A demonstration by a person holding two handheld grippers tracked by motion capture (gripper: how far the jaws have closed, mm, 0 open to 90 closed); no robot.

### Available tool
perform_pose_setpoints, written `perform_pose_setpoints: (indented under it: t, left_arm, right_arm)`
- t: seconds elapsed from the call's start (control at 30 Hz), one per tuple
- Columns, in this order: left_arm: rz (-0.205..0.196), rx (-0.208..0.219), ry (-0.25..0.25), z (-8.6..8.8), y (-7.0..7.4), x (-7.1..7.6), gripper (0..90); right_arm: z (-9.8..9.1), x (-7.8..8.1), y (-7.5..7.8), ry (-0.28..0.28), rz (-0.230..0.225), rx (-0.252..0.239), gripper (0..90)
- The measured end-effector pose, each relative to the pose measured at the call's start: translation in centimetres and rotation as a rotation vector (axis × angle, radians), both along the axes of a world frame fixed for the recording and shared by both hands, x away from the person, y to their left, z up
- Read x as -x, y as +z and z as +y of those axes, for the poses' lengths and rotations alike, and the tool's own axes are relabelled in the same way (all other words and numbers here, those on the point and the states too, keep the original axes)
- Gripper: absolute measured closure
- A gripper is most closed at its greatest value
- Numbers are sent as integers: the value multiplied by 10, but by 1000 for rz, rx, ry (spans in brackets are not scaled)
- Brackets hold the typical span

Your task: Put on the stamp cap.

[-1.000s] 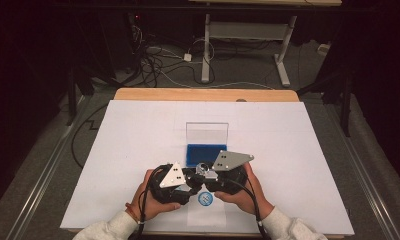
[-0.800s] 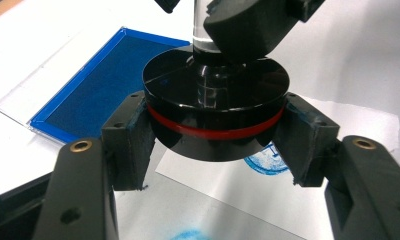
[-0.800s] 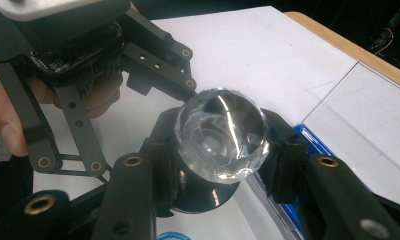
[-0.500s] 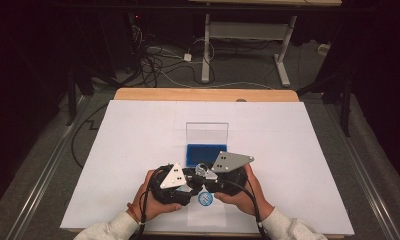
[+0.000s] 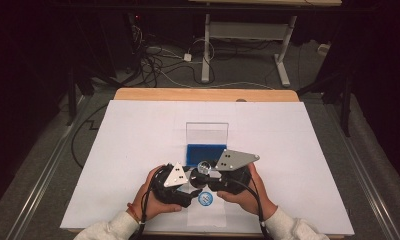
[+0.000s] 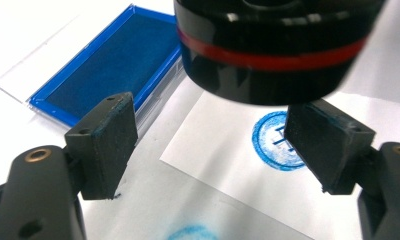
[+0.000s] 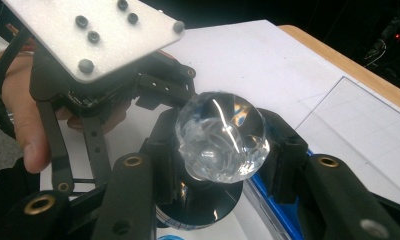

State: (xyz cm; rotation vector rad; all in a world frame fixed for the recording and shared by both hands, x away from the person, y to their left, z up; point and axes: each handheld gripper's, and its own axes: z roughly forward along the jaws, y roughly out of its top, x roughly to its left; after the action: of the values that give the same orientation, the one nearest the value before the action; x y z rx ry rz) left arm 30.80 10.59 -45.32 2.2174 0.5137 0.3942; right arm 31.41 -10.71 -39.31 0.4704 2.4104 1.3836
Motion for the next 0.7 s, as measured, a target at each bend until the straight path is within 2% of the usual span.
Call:
perform_pose_setpoints:
  t: [0.17, 0.27, 0.37, 0.7]
  left_arm:
    - [-16, -13, 10, 3, 1, 0, 173]
    - [-16, -4, 23, 6, 2, -1, 174]
    - [-42, -23, 24, 7, 2, 0, 173]
    - [-53, 34, 46, 31, 6, 3, 183]
  right_arm:
    - [-4, 0, 3, -6, -7, 2, 572]
    - [-8, 0, 6, -11, -14, 8, 572]
    - [-12, 0, 9, -18, -28, 16, 572]
    - [-21, -2, 16, -21, -35, 25, 572]
